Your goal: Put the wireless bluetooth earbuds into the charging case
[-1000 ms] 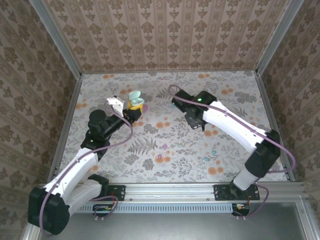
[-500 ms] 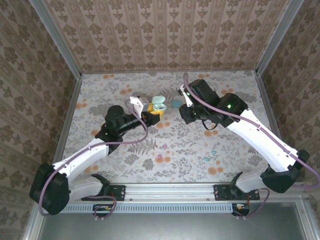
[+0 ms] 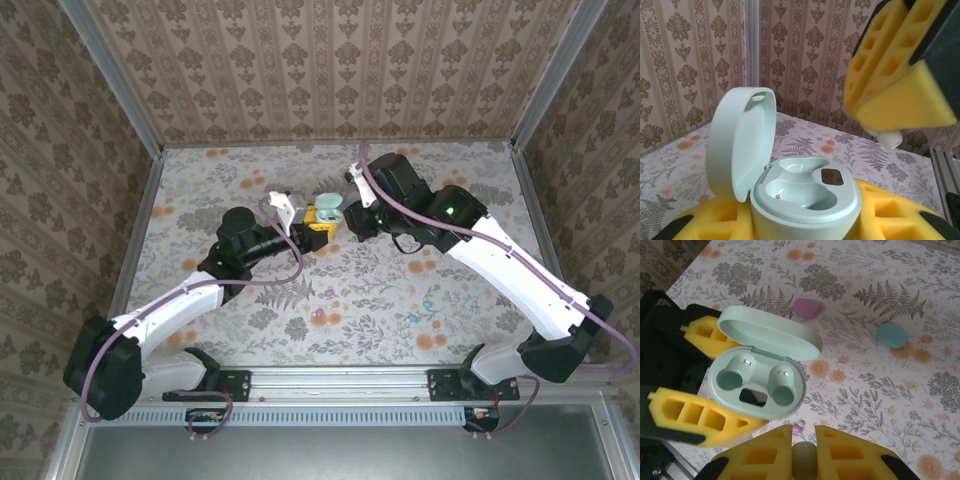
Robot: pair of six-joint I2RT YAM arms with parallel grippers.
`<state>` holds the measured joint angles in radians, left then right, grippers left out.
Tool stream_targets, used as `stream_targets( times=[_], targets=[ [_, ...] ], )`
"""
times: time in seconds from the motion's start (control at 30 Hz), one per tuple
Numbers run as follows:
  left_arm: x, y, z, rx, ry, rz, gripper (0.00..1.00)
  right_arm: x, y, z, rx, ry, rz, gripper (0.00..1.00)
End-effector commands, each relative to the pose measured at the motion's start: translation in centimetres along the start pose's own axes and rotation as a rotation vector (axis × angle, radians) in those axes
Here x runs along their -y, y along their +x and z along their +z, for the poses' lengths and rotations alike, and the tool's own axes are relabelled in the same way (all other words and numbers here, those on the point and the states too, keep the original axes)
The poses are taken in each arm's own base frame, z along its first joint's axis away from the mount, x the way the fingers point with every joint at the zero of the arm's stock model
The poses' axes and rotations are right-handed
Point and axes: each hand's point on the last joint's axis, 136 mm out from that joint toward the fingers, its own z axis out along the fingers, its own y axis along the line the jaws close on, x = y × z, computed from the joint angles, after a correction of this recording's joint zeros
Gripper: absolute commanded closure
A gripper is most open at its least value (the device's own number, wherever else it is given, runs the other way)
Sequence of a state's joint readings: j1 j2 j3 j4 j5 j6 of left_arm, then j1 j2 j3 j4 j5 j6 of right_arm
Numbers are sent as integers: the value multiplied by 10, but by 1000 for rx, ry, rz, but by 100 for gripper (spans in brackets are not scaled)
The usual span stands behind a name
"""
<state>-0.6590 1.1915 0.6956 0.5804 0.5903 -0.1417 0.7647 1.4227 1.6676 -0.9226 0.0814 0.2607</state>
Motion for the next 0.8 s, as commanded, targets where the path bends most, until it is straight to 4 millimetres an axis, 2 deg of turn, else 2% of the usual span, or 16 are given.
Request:
stream_targets(
  times=[0.0,0.77],
  targets=[
    [10,-23,1,56,43,53,66,-2,-15,-1,50,9,-7,83],
    [13,-25,1,54,45,70,66,-3,-33,15,84,90,-48,84]
  ],
)
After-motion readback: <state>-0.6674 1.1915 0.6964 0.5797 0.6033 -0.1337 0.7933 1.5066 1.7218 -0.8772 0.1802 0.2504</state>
